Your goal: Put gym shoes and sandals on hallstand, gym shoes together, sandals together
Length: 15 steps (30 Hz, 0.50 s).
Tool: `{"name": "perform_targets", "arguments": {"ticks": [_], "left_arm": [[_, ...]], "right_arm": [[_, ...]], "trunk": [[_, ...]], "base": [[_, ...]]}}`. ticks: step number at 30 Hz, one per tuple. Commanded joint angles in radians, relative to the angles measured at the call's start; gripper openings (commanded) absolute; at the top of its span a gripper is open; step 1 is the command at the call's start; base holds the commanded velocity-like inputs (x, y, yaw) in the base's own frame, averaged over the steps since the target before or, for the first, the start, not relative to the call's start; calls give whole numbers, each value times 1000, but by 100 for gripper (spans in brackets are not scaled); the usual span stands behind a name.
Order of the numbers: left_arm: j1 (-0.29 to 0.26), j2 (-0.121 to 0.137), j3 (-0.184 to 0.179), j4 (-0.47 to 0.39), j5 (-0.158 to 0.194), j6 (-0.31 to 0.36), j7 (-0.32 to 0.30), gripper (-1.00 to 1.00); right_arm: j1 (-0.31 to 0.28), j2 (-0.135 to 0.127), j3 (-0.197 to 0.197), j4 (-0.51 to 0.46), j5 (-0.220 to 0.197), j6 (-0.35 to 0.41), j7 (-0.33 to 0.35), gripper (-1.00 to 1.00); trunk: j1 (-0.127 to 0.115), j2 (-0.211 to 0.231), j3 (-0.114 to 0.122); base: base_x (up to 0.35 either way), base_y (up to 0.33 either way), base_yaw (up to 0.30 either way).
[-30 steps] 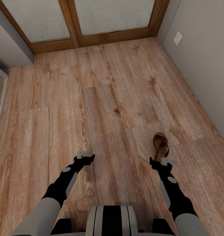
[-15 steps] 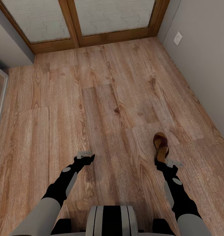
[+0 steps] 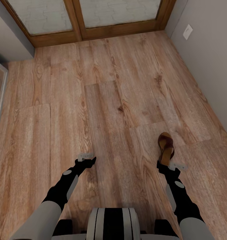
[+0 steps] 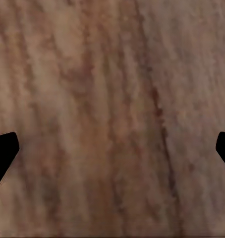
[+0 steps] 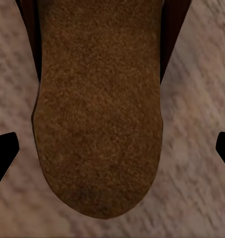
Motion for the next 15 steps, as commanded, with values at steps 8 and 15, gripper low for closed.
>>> {"name": "perform_targets", "arguments": {"ticks": [8, 15], "left_arm": [[0, -1, 5, -2, 2, 7, -7, 100], [0, -1, 5, -2, 1, 7, -7, 100]], "right_arm": [[0, 1, -2, -1, 4, 1, -1, 100], [0, 1, -2, -1, 4, 1, -1, 100]], "trunk": [[0, 0, -5], [0, 0, -5]], "base": [[0, 0, 52], [0, 0, 6]]}}
